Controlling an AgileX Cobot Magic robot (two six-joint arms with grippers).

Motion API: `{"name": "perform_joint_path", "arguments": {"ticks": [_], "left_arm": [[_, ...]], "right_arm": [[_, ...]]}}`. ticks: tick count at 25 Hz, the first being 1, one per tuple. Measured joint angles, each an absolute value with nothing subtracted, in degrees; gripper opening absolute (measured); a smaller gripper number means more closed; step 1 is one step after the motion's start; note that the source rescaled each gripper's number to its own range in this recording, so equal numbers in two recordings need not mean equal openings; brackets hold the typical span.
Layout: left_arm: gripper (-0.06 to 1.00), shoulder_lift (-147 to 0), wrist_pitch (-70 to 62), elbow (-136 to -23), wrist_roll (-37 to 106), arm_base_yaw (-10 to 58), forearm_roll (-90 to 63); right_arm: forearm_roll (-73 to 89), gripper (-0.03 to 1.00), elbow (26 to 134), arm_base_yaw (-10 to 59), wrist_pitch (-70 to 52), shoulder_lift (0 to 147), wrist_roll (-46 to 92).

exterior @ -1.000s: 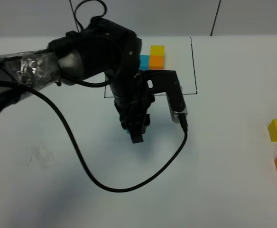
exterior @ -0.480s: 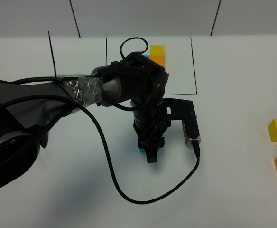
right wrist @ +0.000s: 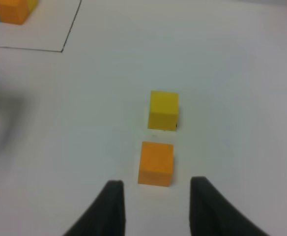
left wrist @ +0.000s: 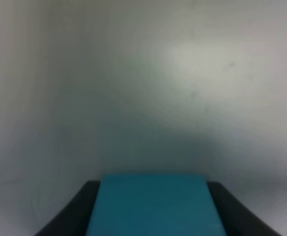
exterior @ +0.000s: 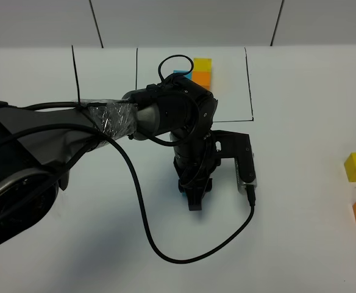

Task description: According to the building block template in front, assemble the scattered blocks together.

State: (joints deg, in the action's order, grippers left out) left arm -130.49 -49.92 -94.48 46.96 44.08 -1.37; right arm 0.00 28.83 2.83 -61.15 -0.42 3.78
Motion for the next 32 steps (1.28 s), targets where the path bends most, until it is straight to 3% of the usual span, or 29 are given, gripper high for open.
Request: {"name": "perform_joint_path", "arguments": {"ticks": [2, 4, 5, 9, 10, 12, 17, 23, 27, 32], "left_arm": [[0.02, -130.5, -50.1, -94.5, 47.0, 44.1, -1.4], [0.12, -130.5, -50.2, -94.5, 47.0, 44.1, -1.4], [0.21, -130.5, -50.2, -94.5, 47.0, 44.1, -1.3], [0.79, -129.8, -50.3, -94.7, 47.0, 44.7, 1.2], [0.9, -129.1, -50.3, -94.7, 46.7, 45.1, 2.2], [0.99, -126.9, -50.9, -94.7, 46.7, 45.9, 4.1], [0.97, -117.5, -54.8, -95.2, 44.4, 47.4, 8.7], [0.76, -107.5, -68.2, -95.0, 34.0, 46.2, 14.3], [0.61, -100.8, -68.3, -92.9, 29.2, 42.5, 14.9], [0.56, -92.2, -68.3, -91.0, 24.7, 34.4, 15.0]], "right_arm": [[0.0, 0.0, 28.8, 2.8, -61.1, -0.4, 3.8], [0.0, 0.0, 28.8, 2.8, -61.1, -0.4, 3.8], [0.0, 0.0, 28.8, 2.8, -61.1, -0.4, 3.8], [0.0, 0.0, 28.8, 2.8, -61.1, -0.4, 3.8], [0.0, 0.0, 28.8, 2.8, -61.1, -0.4, 3.8], [0.0, 0.0, 28.8, 2.8, -61.1, -0.4, 3.8], [0.0, 0.0, 28.8, 2.8, -61.1, -0.4, 3.8], [0.0, 0.0, 28.8, 2.8, -61.1, -0.4, 3.8], [0.0, 0.0, 28.8, 2.8, -61.1, -0.4, 3.8], [0.0, 0.0, 28.8, 2.8, -61.1, -0.4, 3.8]]}}
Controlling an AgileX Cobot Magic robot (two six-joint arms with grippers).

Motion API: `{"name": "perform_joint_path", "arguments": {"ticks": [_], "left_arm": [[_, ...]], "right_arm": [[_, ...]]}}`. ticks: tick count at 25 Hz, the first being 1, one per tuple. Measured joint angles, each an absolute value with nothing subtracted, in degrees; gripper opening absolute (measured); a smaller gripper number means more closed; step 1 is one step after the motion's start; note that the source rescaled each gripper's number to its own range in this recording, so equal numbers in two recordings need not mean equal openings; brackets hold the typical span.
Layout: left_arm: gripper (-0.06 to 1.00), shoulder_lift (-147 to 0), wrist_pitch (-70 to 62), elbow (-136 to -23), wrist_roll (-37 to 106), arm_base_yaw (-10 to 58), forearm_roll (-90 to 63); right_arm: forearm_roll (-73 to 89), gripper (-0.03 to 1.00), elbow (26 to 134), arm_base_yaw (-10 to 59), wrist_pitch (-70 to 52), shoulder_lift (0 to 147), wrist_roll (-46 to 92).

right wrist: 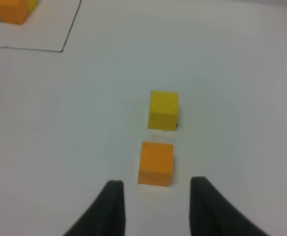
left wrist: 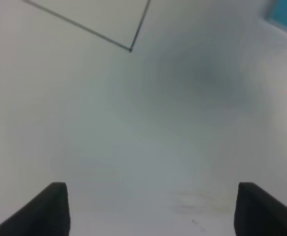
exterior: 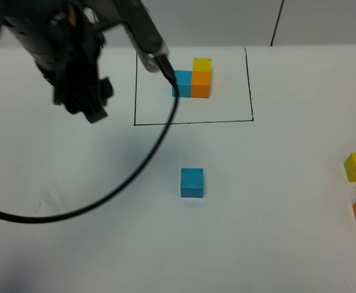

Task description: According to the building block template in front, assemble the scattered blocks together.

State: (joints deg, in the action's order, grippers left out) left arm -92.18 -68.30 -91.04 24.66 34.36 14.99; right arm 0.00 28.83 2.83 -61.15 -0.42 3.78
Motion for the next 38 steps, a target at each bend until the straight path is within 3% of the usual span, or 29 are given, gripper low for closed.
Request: {"name": "perform_joint_path", "arguments": {"ticks": [10, 16, 24, 32, 38], "left_arm": [[0.55, -65.5, -68.4, -72.6, 24.0, 14.3, 15.8], [0.55, -43.1, -68.4, -62.2, 24.8, 13.1, 15.5], [0.55, -14.9, -68.5, -60.9, 19.9, 12.7, 3.4], [0.55, -2.5, -68.5, -53.4, 16.5, 1.7, 1.6], [0.55, 0.4, -68.3, -41.9, 5.4, -3.5, 3.1]], "right_arm": [[0.0, 0.0, 28.8, 2.8, -61.1, -0.4, 3.8], [0.0, 0.0, 28.8, 2.8, -61.1, -0.4, 3.8], [0.0, 0.0, 28.8, 2.8, -61.1, -0.4, 3.8], [0.0, 0.0, 28.8, 2.8, -61.1, -0.4, 3.8], [0.0, 0.0, 28.8, 2.8, -61.1, -0.4, 3.8]]}}
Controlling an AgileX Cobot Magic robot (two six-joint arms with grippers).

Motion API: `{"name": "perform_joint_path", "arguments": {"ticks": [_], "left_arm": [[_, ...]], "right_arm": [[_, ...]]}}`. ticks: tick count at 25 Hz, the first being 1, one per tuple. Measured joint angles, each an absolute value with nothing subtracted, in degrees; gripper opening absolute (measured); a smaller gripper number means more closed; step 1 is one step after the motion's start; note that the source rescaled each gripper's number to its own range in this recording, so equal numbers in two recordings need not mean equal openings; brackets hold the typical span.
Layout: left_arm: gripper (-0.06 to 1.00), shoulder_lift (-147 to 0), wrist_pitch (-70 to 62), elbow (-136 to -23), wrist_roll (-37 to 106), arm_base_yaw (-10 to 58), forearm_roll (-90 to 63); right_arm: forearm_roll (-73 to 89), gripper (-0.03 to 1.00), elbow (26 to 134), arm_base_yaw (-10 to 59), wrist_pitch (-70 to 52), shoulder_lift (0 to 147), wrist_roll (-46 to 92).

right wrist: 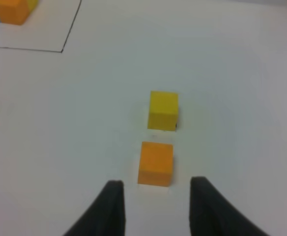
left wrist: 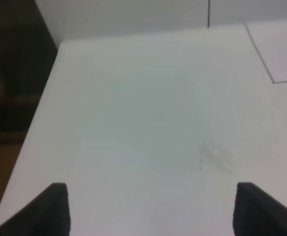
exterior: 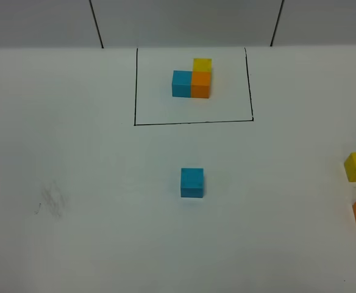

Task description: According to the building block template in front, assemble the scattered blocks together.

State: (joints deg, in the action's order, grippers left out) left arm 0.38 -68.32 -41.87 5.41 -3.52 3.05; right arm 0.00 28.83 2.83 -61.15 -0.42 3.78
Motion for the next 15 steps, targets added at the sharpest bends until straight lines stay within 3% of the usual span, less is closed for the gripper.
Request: {"name": "perform_joint_path", "arguments": {"ticks": [7, 15], "left_arm": [[0.55, 0.4, -64.1, -30.1, -6.1, -3.9, 4.4], [0.55, 0.4, -62.2, -29.1, -6.7, -3.9, 4.5]], "right_arm": [[0.0, 0.0, 28.8, 2.8, -61.1, -0.4, 3.8], [0.0, 0.0, 28.8, 2.8, -61.1, -0.4, 3.8]]}}
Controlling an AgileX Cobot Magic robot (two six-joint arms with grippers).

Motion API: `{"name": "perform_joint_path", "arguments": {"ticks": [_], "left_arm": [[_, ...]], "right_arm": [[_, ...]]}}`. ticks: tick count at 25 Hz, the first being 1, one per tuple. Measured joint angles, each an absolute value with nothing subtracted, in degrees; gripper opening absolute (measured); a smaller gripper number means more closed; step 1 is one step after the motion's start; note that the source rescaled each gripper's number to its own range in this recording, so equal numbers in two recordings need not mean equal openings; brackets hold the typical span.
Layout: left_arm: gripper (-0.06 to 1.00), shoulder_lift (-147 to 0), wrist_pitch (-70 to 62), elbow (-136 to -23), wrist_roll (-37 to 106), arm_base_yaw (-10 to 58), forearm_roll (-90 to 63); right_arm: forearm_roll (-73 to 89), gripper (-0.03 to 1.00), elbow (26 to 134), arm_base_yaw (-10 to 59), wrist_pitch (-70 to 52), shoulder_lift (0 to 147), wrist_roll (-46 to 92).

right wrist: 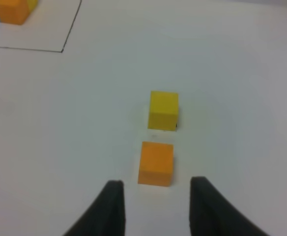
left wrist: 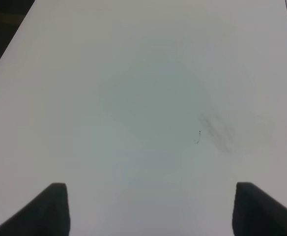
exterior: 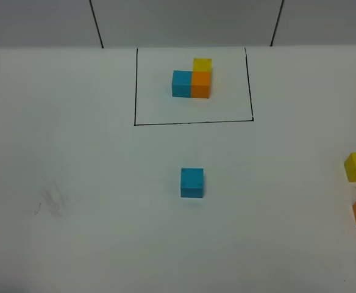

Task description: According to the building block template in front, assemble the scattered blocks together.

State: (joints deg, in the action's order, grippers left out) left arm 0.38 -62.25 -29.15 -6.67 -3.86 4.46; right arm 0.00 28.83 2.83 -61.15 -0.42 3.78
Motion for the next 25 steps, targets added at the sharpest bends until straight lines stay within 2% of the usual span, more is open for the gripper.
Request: {"name": "perform_joint_path", "arguments": {"ticks": [25], "left_arm": [[0.55, 0.4, -62.2, -29.1, -6.7, -3.9, 4.5]], "right_arm": [[0.0, 0.0, 28.8, 2.8, -61.1, -0.4, 3.6]]}}
